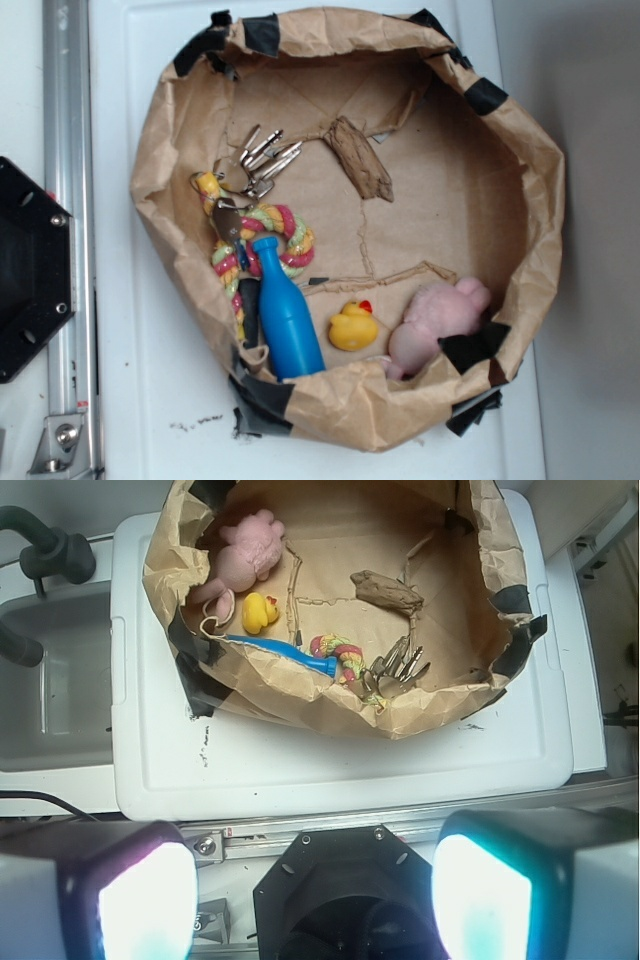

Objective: Grab the wood chip.

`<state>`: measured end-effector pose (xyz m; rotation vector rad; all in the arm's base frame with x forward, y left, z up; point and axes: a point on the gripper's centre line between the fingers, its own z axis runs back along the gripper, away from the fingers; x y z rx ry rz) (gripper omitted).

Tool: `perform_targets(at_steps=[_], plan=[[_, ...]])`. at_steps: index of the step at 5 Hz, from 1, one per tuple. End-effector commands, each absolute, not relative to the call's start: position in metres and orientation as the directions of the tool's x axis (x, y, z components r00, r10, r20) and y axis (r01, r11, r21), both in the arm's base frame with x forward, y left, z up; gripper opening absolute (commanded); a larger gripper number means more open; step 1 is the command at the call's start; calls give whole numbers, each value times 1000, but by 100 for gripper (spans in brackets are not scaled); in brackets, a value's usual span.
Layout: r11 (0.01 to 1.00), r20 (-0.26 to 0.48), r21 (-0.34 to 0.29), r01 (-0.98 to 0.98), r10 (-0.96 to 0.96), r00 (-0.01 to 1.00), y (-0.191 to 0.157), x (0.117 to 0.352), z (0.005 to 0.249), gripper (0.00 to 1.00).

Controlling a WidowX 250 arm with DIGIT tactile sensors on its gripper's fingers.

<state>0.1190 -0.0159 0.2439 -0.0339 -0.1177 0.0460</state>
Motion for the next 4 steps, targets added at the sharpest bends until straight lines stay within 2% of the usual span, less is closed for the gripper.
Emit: perform_targets(at_steps=[1,2,3,4], plan=[[998,117,-37,-44,48,992,-16,119,244,100],[988,93,132,84,-97,991,34,169,229,100],[942,76,157,295,-309,948,48,228,208,100],[863,57,186,470,-487,872,42,257,166,100]])
